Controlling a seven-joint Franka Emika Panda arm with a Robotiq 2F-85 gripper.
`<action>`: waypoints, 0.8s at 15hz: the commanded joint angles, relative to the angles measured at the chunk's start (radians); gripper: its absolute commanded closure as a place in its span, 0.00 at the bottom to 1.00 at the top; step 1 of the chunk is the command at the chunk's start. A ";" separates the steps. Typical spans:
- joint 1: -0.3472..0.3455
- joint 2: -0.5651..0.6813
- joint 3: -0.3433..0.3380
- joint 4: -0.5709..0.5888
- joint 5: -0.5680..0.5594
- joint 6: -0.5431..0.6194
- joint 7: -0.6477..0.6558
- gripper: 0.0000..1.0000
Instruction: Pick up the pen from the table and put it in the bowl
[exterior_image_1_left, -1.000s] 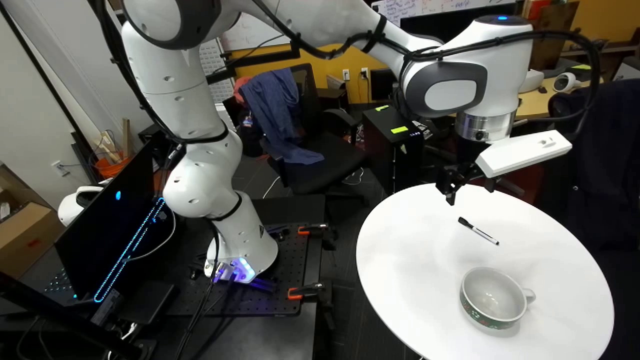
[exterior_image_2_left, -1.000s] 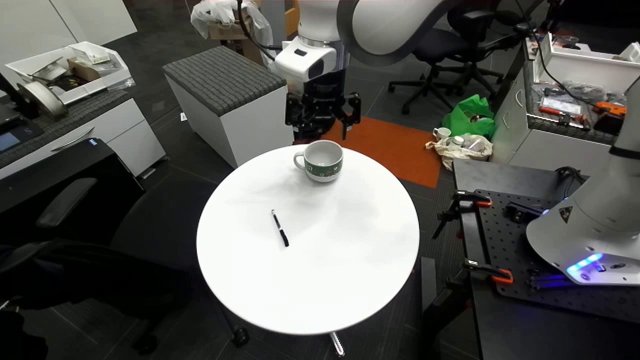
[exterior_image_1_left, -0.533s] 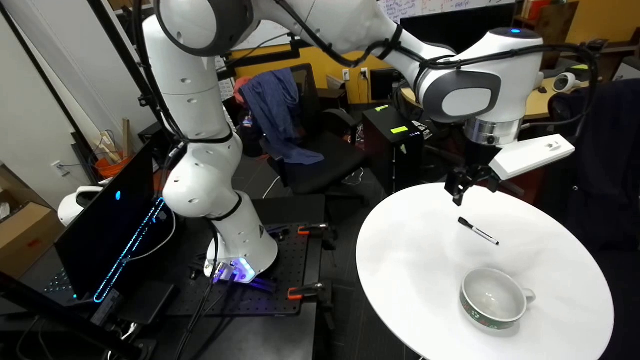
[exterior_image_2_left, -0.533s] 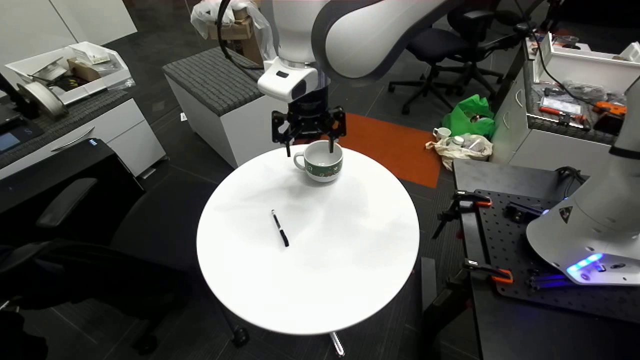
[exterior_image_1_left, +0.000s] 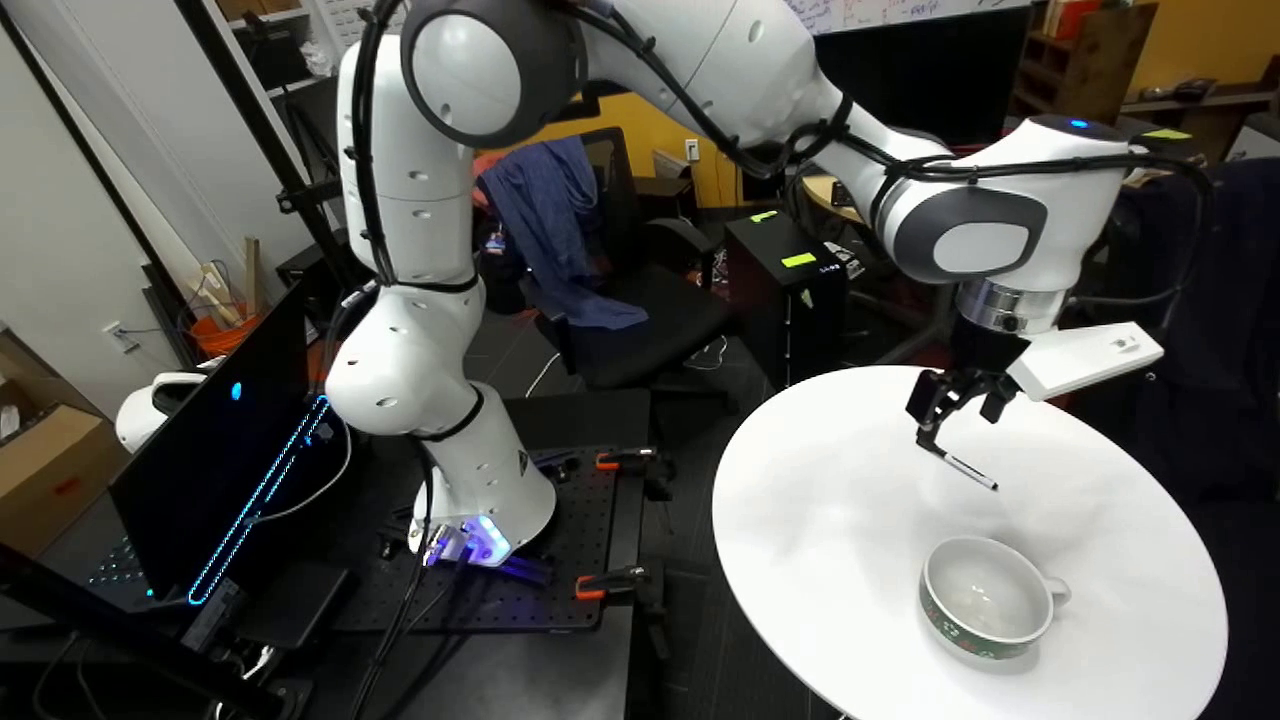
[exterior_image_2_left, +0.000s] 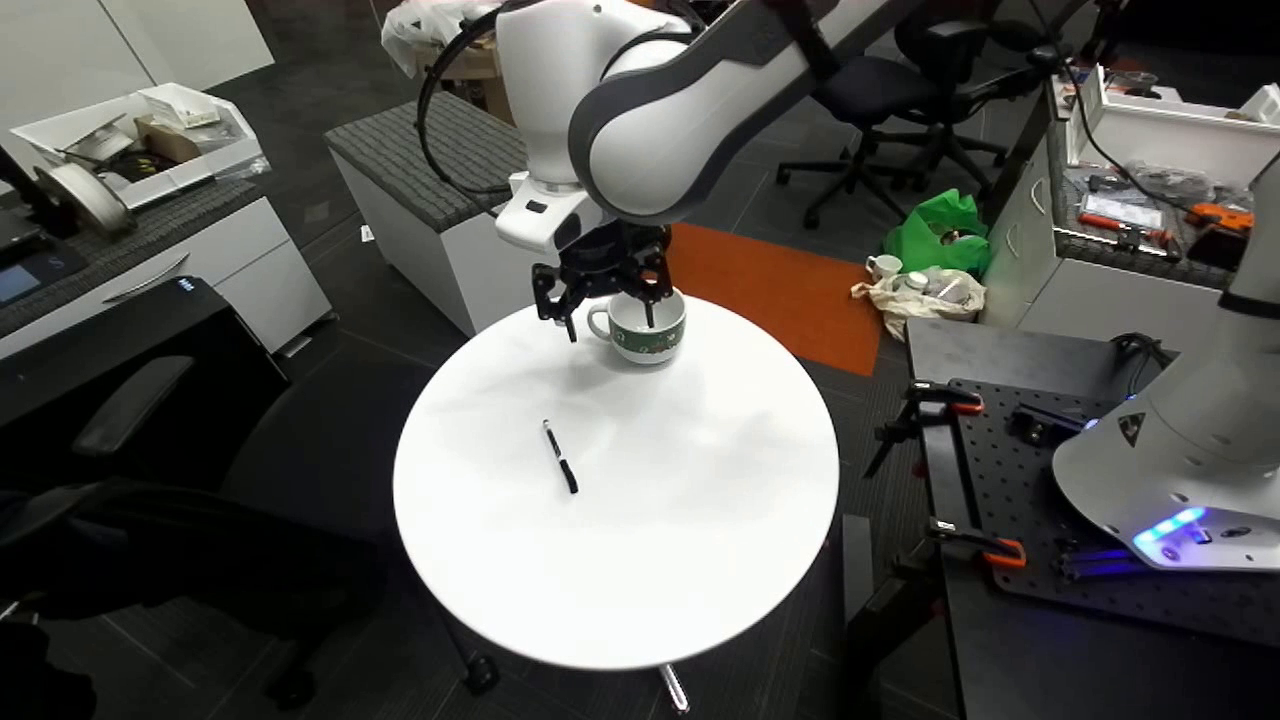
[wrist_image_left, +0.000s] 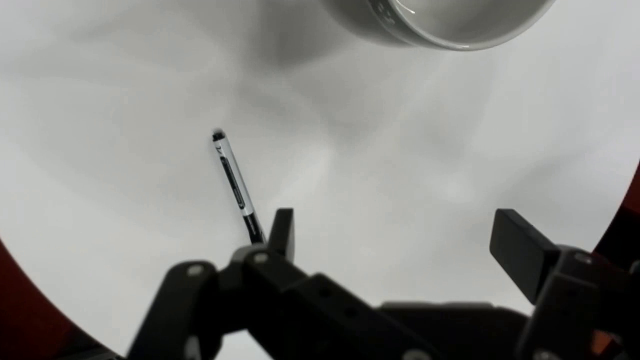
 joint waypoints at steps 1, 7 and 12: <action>-0.010 0.064 0.025 0.093 -0.032 -0.069 0.028 0.00; -0.025 0.059 0.038 0.055 -0.026 -0.030 0.013 0.00; -0.042 0.069 0.043 0.036 -0.016 0.043 0.001 0.00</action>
